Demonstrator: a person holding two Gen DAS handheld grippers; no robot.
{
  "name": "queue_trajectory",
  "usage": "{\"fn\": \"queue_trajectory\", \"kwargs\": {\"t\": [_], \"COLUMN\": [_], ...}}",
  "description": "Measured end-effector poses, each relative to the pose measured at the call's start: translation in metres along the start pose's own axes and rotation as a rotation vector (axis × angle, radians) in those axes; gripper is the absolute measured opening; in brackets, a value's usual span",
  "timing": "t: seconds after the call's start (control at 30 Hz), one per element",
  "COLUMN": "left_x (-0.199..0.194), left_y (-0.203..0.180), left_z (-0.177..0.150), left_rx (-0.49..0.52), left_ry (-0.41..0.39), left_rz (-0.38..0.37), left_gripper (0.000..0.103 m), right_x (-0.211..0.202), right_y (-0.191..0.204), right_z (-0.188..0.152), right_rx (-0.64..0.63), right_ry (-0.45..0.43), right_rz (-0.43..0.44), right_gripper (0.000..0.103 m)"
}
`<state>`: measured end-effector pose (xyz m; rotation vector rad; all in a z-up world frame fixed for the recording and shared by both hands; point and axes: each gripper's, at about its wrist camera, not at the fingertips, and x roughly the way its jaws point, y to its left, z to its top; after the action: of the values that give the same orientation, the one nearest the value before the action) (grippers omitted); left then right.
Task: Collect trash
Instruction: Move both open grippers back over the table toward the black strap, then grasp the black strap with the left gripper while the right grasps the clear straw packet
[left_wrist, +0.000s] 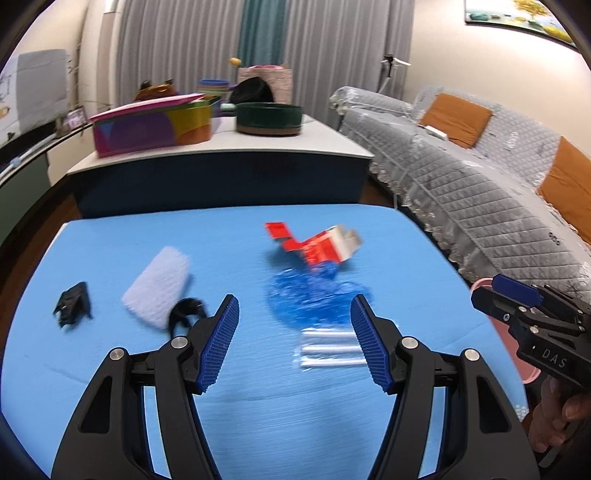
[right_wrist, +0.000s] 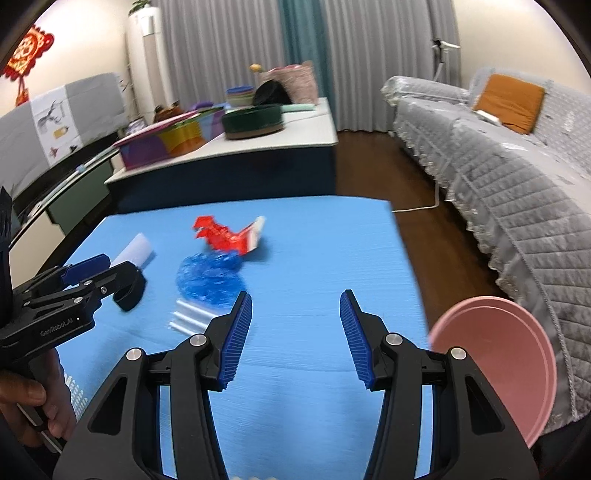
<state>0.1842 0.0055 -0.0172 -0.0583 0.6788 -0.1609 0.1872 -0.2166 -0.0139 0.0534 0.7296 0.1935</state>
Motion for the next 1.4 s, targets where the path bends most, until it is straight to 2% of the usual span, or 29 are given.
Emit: {"fn": "queue_trajectory", "kwargs": {"t": [0.3, 0.6, 0.77, 0.9, 0.97, 1.07, 1.13, 1.17, 1.23, 1.27, 1.4], "left_x": [0.012, 0.039, 0.052, 0.057, 0.058, 0.059, 0.059, 0.058, 0.057, 0.056, 0.05], "left_y": [0.036, 0.06, 0.065, 0.068, 0.065, 0.063, 0.061, 0.06, 0.058, 0.057, 0.05], "left_z": [-0.01, -0.024, -0.03, -0.032, -0.031, -0.029, -0.028, -0.026, -0.024, -0.023, -0.019], "left_rx": [-0.05, -0.1, -0.102, -0.118, -0.11, -0.102, -0.1, -0.099, -0.095, -0.093, -0.076], "left_ry": [0.053, 0.16, 0.205, 0.217, 0.215, 0.212, 0.209, 0.203, 0.192, 0.187, 0.155], "left_rz": [0.098, 0.193, 0.217, 0.204, 0.206, 0.21, 0.208, 0.211, 0.212, 0.211, 0.209], "left_gripper": [0.062, 0.062, 0.062, 0.062, 0.061, 0.042, 0.032, 0.03, 0.022, 0.017, 0.013], "right_x": [0.042, 0.082, 0.101, 0.105, 0.104, 0.103, 0.102, 0.101, 0.098, 0.096, 0.085], "right_y": [0.038, 0.049, 0.047, 0.048, 0.05, 0.053, 0.053, 0.054, 0.055, 0.055, 0.054], "right_z": [-0.006, -0.012, -0.017, -0.017, -0.017, -0.018, -0.017, -0.017, -0.017, -0.017, -0.015], "right_rx": [-0.042, -0.054, -0.039, -0.034, -0.042, -0.062, -0.073, -0.078, -0.093, -0.1, -0.109], "right_ry": [0.097, 0.199, 0.25, 0.247, 0.246, 0.248, 0.248, 0.248, 0.246, 0.244, 0.219], "right_rz": [0.063, 0.074, 0.07, 0.079, 0.09, 0.112, 0.124, 0.131, 0.135, 0.136, 0.138], "right_gripper": [0.05, 0.052, 0.053, 0.053, 0.048, 0.037, 0.022, 0.019, 0.006, 0.003, 0.001]}}
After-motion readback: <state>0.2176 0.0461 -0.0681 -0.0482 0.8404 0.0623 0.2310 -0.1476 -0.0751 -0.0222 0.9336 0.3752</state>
